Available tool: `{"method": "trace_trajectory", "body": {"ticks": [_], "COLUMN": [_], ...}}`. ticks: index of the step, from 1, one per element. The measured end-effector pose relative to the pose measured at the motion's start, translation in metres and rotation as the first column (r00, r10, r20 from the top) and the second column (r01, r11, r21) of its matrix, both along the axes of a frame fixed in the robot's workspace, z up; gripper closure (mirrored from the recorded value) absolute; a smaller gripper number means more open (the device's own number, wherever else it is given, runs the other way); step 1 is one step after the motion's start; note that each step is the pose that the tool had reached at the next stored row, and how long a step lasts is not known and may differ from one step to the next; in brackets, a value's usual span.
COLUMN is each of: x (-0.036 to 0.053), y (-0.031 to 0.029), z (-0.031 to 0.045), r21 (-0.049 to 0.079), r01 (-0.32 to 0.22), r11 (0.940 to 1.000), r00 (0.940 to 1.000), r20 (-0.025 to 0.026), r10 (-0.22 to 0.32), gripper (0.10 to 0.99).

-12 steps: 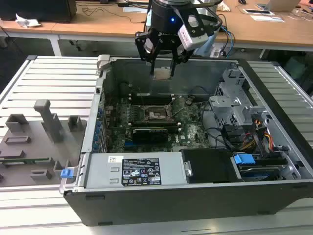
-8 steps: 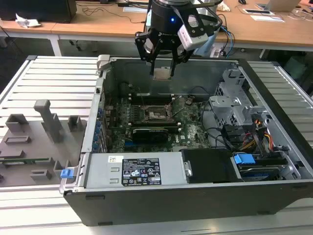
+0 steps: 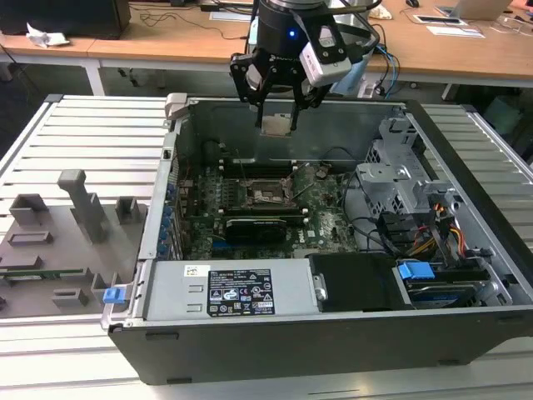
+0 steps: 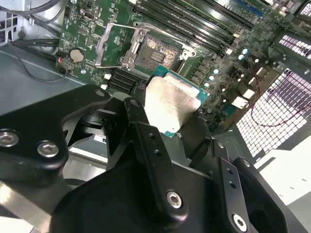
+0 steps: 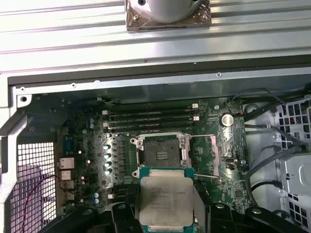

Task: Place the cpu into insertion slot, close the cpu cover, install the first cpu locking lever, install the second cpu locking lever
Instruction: 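Place the cpu into insertion slot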

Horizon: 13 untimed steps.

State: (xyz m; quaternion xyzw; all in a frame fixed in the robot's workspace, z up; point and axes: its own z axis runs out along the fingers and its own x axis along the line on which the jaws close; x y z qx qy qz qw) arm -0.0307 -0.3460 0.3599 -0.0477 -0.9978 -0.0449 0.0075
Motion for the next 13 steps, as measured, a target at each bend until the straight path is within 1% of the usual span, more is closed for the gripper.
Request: {"method": "trace_trajectory", "body": {"ticks": [3, 6, 9, 11, 13], "x": [0.0, 0.0, 0.0, 0.0, 0.0], "y": [0.0, 0.0, 0.0, 0.0, 0.0], "z": [-0.0002, -0.0005, -0.0012, -0.0033, -0.0038], "r21": [-0.001, -0.001, -0.001, -0.003, -0.004], "r01": [0.037, 0.077, 0.124, 0.146, 0.159], "r11": [0.9993, 0.9971, 0.9923, 0.9892, 0.9873], "r00": [0.9993, 0.9971, 0.9923, 0.9892, 0.9873], "r20": [-0.0001, 0.0, 0.0001, 0.0003, 0.0003], "r10": [-0.037, -0.077, -0.124, -0.146, -0.159], "gripper": [0.553, 0.553, 0.553, 0.553, 0.553]}}
